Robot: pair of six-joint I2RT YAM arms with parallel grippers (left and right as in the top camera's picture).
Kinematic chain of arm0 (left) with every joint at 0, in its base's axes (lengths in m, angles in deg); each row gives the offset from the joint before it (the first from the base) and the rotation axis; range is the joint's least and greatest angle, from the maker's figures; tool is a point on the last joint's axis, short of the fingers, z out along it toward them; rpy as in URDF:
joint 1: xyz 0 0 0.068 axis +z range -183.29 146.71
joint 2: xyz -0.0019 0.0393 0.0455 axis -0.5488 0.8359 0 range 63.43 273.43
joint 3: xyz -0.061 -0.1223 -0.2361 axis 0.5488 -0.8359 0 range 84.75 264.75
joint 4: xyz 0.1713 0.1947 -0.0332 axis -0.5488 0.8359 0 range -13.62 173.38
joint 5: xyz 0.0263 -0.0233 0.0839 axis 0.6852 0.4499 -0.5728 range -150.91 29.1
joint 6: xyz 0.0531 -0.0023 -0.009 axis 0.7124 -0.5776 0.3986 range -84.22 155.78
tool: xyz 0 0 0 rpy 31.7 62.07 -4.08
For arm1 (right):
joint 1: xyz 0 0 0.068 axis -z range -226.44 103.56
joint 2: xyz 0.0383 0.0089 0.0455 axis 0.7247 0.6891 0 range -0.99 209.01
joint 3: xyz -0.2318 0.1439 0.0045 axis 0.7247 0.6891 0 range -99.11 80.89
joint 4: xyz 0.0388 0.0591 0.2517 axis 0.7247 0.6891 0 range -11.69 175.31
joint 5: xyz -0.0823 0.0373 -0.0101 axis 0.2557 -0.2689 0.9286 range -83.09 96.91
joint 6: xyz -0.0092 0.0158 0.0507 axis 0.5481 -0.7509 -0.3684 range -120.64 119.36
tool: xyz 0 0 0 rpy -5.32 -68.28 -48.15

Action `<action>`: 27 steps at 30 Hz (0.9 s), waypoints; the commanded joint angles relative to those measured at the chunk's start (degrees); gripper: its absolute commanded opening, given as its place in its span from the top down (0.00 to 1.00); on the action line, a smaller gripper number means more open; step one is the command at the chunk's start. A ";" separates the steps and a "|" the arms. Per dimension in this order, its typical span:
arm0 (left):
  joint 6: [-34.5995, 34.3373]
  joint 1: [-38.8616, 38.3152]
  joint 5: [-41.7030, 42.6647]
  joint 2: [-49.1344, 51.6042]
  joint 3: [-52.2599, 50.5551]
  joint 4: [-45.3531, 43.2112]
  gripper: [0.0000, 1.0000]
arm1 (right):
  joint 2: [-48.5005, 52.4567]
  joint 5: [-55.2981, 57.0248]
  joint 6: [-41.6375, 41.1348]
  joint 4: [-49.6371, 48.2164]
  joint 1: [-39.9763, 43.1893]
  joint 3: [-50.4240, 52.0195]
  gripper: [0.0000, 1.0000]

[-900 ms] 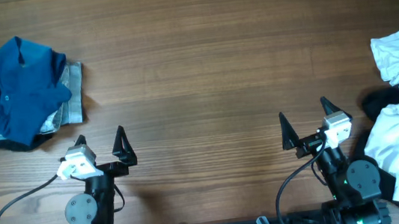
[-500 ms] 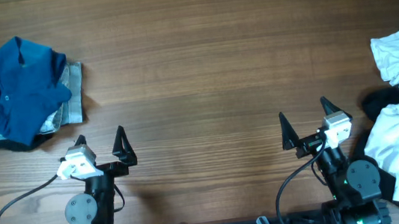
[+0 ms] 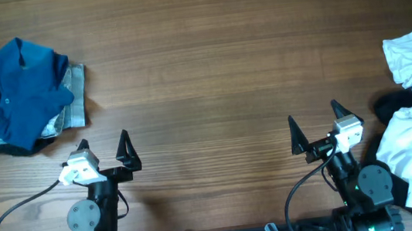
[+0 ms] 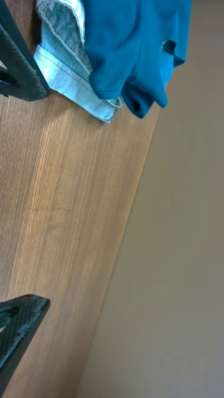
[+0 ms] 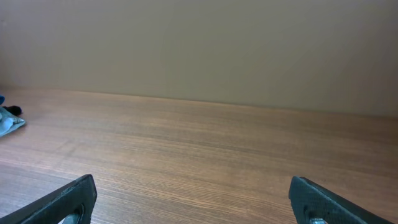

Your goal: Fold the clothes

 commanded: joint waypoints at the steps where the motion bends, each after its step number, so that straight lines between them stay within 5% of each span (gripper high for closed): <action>1: -0.76 0.42 0.28 -0.31 -0.31 0.20 0.00 | -0.72 0.59 -1.07 -0.15 0.20 0.28 0.00; 27: -0.96 0.42 3.76 -0.26 -0.28 -0.61 0.00 | -0.72 -3.17 -6.14 -2.54 0.20 0.26 0.00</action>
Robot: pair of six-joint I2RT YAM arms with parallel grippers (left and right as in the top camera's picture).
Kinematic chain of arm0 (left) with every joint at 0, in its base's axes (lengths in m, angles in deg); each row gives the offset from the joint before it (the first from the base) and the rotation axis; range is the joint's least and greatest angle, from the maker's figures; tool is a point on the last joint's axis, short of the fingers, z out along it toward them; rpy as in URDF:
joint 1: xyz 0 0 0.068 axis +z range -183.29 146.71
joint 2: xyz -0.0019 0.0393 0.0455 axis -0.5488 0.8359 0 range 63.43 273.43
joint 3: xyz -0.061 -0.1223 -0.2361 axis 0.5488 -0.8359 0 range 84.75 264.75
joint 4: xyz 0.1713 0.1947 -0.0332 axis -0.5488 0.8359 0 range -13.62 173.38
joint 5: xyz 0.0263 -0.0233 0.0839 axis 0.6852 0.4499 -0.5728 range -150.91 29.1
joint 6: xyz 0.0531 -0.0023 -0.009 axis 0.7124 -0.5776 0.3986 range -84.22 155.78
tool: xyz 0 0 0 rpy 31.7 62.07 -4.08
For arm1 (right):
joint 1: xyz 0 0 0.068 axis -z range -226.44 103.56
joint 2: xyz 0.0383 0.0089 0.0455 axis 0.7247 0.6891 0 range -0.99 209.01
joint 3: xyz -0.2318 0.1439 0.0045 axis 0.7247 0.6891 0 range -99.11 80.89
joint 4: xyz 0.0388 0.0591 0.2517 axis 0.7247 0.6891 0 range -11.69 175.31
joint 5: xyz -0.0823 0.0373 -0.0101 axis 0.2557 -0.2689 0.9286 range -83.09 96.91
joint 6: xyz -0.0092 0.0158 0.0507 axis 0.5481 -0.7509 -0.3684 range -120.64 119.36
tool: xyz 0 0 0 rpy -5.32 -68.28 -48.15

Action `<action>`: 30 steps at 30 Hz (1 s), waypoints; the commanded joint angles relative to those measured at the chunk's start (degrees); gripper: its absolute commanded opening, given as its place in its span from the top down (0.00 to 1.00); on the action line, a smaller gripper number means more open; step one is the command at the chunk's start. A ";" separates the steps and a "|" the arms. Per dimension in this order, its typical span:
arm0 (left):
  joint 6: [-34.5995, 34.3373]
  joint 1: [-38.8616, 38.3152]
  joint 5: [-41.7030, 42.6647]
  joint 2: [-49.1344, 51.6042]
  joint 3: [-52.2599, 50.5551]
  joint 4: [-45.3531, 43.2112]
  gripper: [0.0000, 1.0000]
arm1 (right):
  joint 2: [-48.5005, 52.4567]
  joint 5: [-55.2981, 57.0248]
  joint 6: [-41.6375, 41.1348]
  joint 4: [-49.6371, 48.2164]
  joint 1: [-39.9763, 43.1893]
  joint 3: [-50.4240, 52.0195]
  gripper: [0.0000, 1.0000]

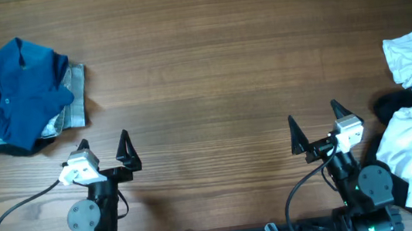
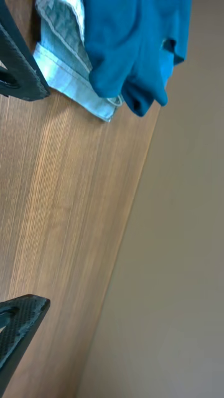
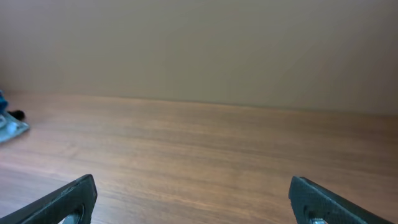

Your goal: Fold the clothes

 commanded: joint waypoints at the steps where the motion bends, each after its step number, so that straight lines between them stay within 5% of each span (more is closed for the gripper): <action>1: -0.94 0.42 4.22 -0.26 -0.28 -1.51 0.00 | -0.72 -3.76 -5.14 -2.78 0.20 0.07 0.00; 6: 2.69 0.44 4.96 0.13 3.96 -7.13 0.00 | 0.90 -4.96 -5.49 -3.23 0.20 -6.08 0.00; 10: 4.28 0.44 3.89 4.24 12.04 -2.43 0.00 | 8.02 -5.09 -5.73 0.74 0.20 -14.49 0.00; 24: 1.88 0.42 7.15 43.12 51.74 24.63 0.00 | 63.08 -11.80 -8.66 40.09 0.20 -71.06 0.00; 30: 1.90 0.42 8.50 53.24 57.13 29.77 0.00 | 76.26 -7.67 -10.73 44.68 3.63 -81.72 0.00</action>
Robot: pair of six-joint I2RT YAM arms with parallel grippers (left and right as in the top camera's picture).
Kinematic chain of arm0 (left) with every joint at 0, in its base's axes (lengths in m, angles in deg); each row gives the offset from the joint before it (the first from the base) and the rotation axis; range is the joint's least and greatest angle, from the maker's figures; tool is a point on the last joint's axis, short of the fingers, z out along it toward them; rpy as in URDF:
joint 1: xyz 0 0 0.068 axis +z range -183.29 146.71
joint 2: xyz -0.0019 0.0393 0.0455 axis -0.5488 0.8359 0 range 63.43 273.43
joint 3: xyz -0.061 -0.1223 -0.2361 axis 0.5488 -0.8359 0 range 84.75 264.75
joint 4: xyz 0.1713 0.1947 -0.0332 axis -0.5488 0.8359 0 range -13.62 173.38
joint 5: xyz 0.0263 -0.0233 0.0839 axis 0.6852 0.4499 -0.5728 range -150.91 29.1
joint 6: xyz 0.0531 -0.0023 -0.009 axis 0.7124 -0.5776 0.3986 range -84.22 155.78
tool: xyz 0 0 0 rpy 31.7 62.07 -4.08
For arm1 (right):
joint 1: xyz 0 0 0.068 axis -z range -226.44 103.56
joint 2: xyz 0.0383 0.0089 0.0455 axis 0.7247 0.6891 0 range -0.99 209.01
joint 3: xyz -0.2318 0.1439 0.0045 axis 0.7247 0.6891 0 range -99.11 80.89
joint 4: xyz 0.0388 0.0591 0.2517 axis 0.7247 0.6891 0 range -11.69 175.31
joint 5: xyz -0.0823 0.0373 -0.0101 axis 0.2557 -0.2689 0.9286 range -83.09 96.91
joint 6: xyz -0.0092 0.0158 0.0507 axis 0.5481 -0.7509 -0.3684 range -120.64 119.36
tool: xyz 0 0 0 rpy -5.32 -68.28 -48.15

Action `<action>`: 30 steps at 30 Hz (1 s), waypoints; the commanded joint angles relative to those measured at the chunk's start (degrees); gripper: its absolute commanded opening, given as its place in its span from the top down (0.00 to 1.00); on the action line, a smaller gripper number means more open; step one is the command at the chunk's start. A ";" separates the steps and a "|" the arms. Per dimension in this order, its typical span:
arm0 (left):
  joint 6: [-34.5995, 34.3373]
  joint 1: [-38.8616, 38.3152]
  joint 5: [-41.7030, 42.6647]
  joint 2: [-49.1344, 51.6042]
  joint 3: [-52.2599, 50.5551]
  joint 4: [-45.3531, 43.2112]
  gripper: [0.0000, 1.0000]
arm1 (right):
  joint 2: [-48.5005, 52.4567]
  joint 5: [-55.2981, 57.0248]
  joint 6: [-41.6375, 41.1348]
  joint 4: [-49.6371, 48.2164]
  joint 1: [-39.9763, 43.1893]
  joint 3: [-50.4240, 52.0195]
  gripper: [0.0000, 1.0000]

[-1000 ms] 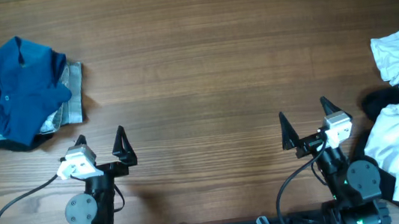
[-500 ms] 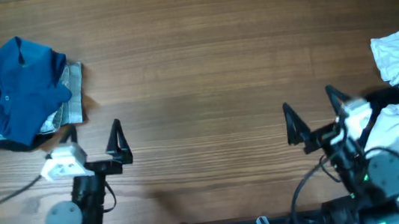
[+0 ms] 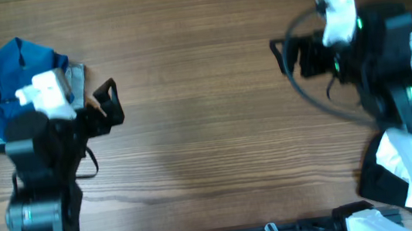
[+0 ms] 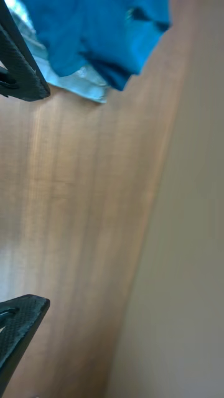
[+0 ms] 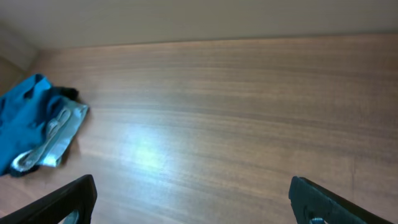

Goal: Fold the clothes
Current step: 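Reach the right gripper to the white T-shirt and grasp it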

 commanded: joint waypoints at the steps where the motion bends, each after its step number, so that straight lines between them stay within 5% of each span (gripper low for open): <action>1: -0.52 0.42 3.17 4.96 2.14 1.46 0.00 | 7.06 4.20 -5.95 1.75 4.72 -4.79 0.00; 6: -0.50 0.42 5.42 6.82 2.14 2.08 0.00 | 16.28 11.04 -13.42 0.33 17.33 -5.09 0.00; 15: -0.74 0.42 7.56 6.43 2.14 2.10 0.00 | 31.65 10.75 -14.47 -9.70 33.86 -5.09 0.01; 30: -0.74 0.42 7.78 6.80 2.12 3.10 0.00 | 49.42 22.08 -4.11 -18.73 36.06 -5.07 0.15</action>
